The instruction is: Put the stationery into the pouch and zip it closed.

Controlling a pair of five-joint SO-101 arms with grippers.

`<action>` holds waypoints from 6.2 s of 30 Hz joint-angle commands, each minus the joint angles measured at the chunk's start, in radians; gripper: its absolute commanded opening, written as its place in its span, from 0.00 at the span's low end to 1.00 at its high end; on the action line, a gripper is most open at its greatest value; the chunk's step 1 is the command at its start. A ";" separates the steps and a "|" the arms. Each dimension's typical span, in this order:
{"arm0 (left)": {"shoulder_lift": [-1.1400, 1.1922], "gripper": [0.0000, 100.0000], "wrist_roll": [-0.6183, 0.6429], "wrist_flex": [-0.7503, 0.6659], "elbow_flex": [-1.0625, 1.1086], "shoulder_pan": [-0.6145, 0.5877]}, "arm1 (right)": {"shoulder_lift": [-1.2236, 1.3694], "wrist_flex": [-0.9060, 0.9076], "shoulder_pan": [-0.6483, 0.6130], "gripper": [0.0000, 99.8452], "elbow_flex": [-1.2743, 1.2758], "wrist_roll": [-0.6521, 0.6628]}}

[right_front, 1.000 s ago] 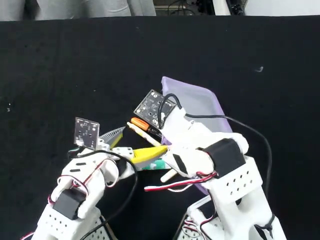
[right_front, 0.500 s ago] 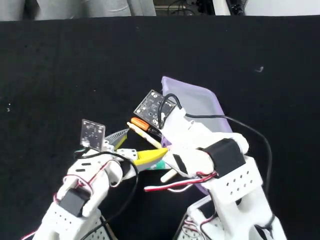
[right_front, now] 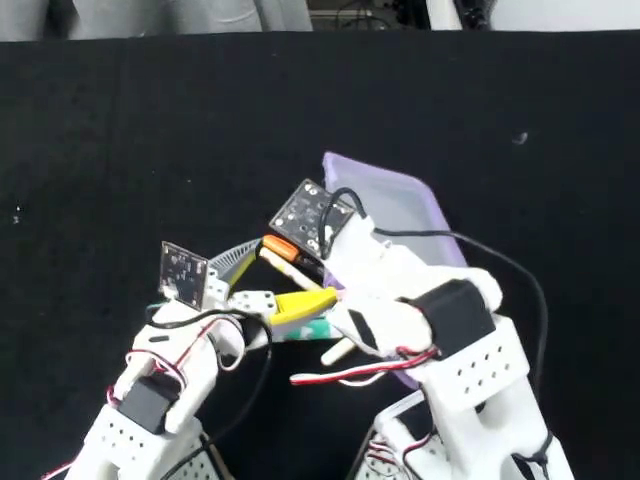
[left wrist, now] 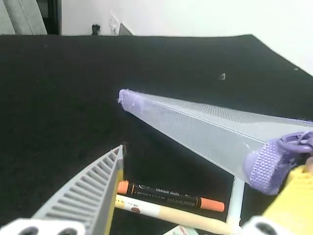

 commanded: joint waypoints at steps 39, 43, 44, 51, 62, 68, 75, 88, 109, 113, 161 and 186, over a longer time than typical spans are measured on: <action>0.474 0.25 -0.161 -0.227 -0.125 0.107 | -0.019 0.020 -0.009 0.01 -0.007 0.012; 0.615 0.25 -0.095 -0.229 -0.217 0.111 | -0.019 0.020 -0.009 0.01 -0.007 0.012; 0.629 0.25 -0.083 -0.229 -0.234 0.113 | -0.019 0.020 -0.009 0.01 -0.007 0.012; 0.644 0.22 -0.038 -0.339 -0.211 0.107 | -0.019 0.020 -0.009 0.01 -0.007 0.012; 0.635 0.03 -0.041 -0.394 -0.162 0.107 | -0.021 0.025 -0.008 0.01 -0.008 0.012; 0.634 0.03 -0.043 -0.391 -0.134 0.031 | -0.021 0.097 -0.006 0.01 -0.077 0.005; 0.634 0.03 -0.043 -0.391 -0.145 -0.120 | -0.019 0.100 0.192 0.01 -0.097 0.012; 0.637 0.03 0.034 -0.153 -0.297 -0.134 | -0.019 -0.035 0.072 0.01 -0.002 0.017; 0.635 0.03 0.204 0.012 -0.437 -0.222 | -0.015 -0.611 -0.129 0.22 0.424 -0.109; 0.644 0.03 0.219 0.015 -0.455 -0.246 | -0.021 -0.606 -0.130 0.22 0.424 -0.109; 0.646 0.03 0.351 0.078 -0.582 -0.248 | -0.021 -0.783 -0.345 0.22 0.532 -0.029; 0.634 0.03 0.350 0.138 -0.607 -0.180 | -0.352 -1.181 -0.175 0.22 0.863 -0.265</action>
